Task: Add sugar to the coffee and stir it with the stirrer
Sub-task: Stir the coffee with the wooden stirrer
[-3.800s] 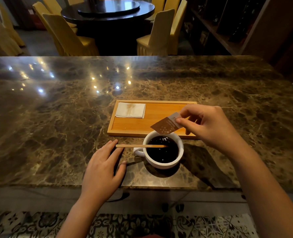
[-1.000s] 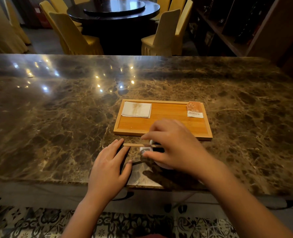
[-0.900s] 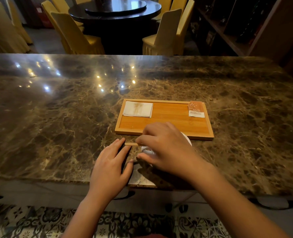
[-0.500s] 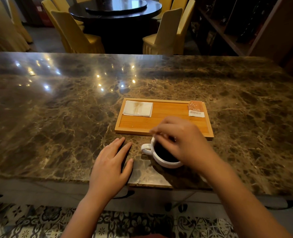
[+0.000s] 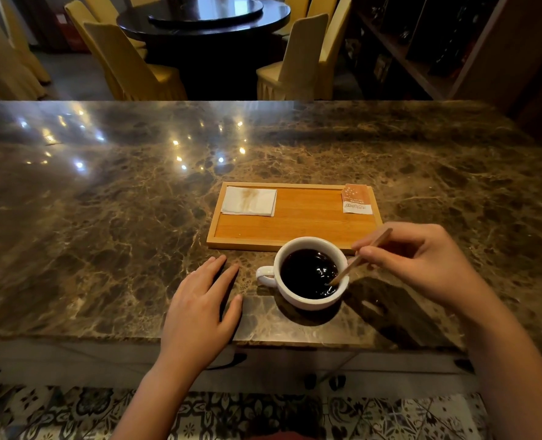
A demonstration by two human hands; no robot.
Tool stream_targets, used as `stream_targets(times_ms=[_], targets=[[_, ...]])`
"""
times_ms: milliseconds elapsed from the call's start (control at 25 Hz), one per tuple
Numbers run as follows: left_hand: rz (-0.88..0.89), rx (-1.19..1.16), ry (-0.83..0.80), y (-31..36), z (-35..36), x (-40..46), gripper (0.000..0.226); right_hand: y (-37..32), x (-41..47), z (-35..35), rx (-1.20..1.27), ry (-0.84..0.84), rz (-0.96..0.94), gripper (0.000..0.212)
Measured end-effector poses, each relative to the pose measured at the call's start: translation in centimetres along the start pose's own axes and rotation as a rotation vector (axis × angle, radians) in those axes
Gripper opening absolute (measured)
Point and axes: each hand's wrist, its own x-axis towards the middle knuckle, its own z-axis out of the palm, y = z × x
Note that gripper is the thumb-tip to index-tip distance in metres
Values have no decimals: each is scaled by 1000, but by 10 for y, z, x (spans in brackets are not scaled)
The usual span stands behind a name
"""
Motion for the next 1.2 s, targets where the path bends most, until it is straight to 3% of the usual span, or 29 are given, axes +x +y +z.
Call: stream_targets(times_ms=[80,200,360,560,760,880,1040,1200], targets=[[-2,-2,1,0,0,0,51,1,-7,11,147,-13,29,19],[0,0,-1,1,0,0,51,10,-12,39,249,153,8,10],[-3,0,-5,0,0,-1,51,16,-11,47,-14,312,-162,13],[-4,-1,-4,1,0,-1,51,4,-14,29,-204,243,-137,9],[-3,0,-4,1,0,-1,51,-3,-19,26,0,108,-31,7],[-5,2,-8,0,0,-1,51,1,-15,45,99,152,-83,10],[-4,3,-7,1,-1,-1,51,10,-13,50,-124,291,-238,15],[-3,2,-7,1,-1,0,51,8,-17,37,-272,266,-241,18]])
